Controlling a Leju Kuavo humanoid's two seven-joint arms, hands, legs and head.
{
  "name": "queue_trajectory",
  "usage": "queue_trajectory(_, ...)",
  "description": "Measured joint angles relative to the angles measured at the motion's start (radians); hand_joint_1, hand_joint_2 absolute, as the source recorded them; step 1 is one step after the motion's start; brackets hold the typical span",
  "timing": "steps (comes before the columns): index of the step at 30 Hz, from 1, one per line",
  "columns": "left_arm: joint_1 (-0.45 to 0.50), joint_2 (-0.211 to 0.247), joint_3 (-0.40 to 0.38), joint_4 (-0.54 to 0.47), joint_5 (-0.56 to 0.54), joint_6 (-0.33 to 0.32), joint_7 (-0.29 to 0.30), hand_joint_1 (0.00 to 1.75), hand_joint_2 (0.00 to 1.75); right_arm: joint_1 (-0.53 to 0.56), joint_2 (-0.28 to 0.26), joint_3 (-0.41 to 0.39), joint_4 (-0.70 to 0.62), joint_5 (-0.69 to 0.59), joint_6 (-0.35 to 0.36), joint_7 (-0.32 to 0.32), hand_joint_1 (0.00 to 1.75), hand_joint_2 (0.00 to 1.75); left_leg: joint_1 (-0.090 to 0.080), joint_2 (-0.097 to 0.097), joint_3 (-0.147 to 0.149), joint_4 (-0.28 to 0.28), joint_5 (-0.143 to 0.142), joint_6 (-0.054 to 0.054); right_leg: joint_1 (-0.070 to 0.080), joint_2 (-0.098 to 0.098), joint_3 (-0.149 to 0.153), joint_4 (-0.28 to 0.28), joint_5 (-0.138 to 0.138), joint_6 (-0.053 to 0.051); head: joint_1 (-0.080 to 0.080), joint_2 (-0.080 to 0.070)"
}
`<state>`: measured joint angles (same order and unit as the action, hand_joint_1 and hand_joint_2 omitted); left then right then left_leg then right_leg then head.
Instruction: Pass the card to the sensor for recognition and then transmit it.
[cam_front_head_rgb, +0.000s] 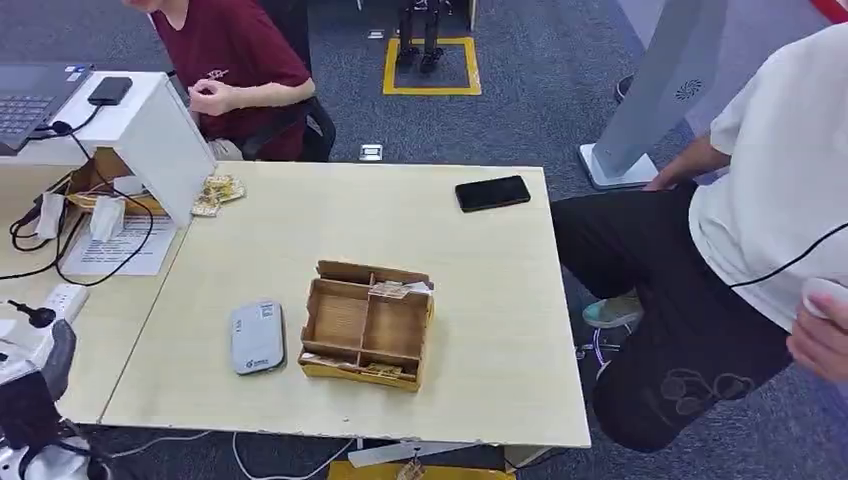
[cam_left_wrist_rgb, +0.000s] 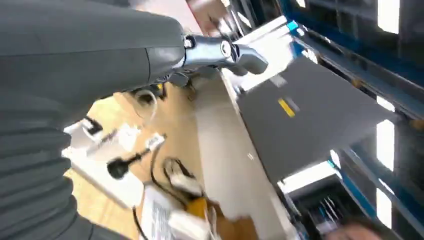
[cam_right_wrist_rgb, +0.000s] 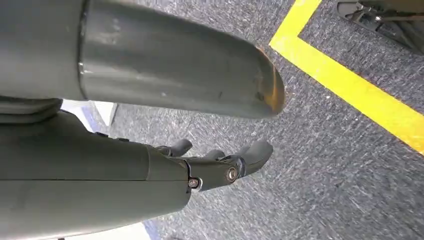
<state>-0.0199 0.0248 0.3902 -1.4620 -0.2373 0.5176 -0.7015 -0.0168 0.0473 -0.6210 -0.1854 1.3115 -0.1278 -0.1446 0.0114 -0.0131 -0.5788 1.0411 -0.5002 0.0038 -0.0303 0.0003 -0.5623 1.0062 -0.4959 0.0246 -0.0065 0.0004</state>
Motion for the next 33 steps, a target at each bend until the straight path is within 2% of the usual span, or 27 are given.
queue_trajectory(5,0.118,-0.009,-0.112,-0.149,-0.05,-0.088,-0.002,0.0,1.75,0.002,0.0,-0.021,0.0,-0.006,-0.002,-0.002,0.0,0.0,-0.001,0.0,0.0,0.0,0.0,0.0,-0.001,0.0,0.0,0.0,0.0,0.0,0.0,0.0)
queue_trajectory(9,0.17,-0.012,-0.193,-0.209,-0.078,-0.091,-0.002,0.0,1.75,0.002,0.0,-0.026,0.0,-0.006,-0.003,-0.005,0.0,0.0,-0.001,0.0,0.0,0.0,0.0,0.0,-0.001,0.0,0.0,0.0,0.001,0.001,0.0,0.0)
queue_trajectory(14,0.196,-0.014,-0.23,-0.245,-0.087,-0.113,-0.002,0.0,1.75,0.002,0.0,-0.037,0.0,-0.006,-0.003,-0.006,0.0,0.0,0.0,0.0,0.001,0.0,0.0,0.0,0.0,0.0,0.0,0.0,0.001,0.001,0.0,0.0)
queue_trajectory(16,0.212,-0.002,-0.264,-0.255,-0.143,-0.156,-0.002,0.0,1.75,0.002,0.0,-0.042,0.0,-0.004,-0.003,-0.009,0.0,0.0,0.0,0.0,0.001,0.0,0.0,0.0,0.0,0.0,0.0,0.0,0.001,0.001,0.0,0.0)
queue_trajectory(18,0.23,0.016,-0.33,-0.255,-0.224,-0.205,-0.002,0.0,1.75,0.002,0.0,-0.047,0.0,-0.001,-0.001,-0.009,0.0,0.0,0.0,0.0,0.0,0.0,0.0,0.0,0.0,0.0,0.0,0.0,0.001,0.001,0.0,0.0)
queue_trajectory(19,0.235,0.025,-0.364,-0.255,-0.271,-0.208,-0.002,0.0,1.75,0.002,0.0,-0.047,0.0,0.003,0.0,-0.009,0.0,0.0,0.0,0.0,0.0,0.0,0.0,0.0,0.0,0.0,0.0,0.0,0.001,0.001,0.0,0.0)
queue_trajectory(23,0.234,0.062,-0.512,-0.241,-0.44,-0.173,0.032,0.0,1.75,0.001,0.0,-0.048,0.0,0.016,0.003,-0.012,0.0,0.0,-0.001,0.0,0.0,0.0,0.0,0.0,-0.001,0.0,0.0,0.0,0.001,0.001,0.0,0.0)
queue_trajectory(27,0.195,0.103,-0.66,-0.19,-0.523,-0.162,0.089,0.0,1.75,-0.002,-0.001,-0.048,0.0,0.035,0.017,-0.014,0.0,0.0,-0.001,0.0,0.001,0.0,0.0,0.0,-0.001,0.0,0.001,0.0,0.001,0.001,0.0,0.0)
queue_trajectory(30,0.138,0.119,-0.741,-0.103,-0.73,-0.059,0.153,0.0,1.75,-0.006,-0.002,-0.048,0.0,0.051,0.019,-0.015,0.0,0.0,-0.001,0.0,0.001,0.0,0.0,0.0,-0.001,0.0,0.001,0.0,0.001,0.001,0.0,0.0)
queue_trajectory(33,0.089,0.128,-0.812,-0.002,-0.851,0.038,0.18,0.0,1.75,-0.012,-0.002,-0.048,0.0,0.062,0.024,-0.015,0.0,0.0,-0.001,0.0,0.001,0.0,0.001,0.0,-0.001,0.0,0.001,0.0,0.001,0.001,0.0,0.0)
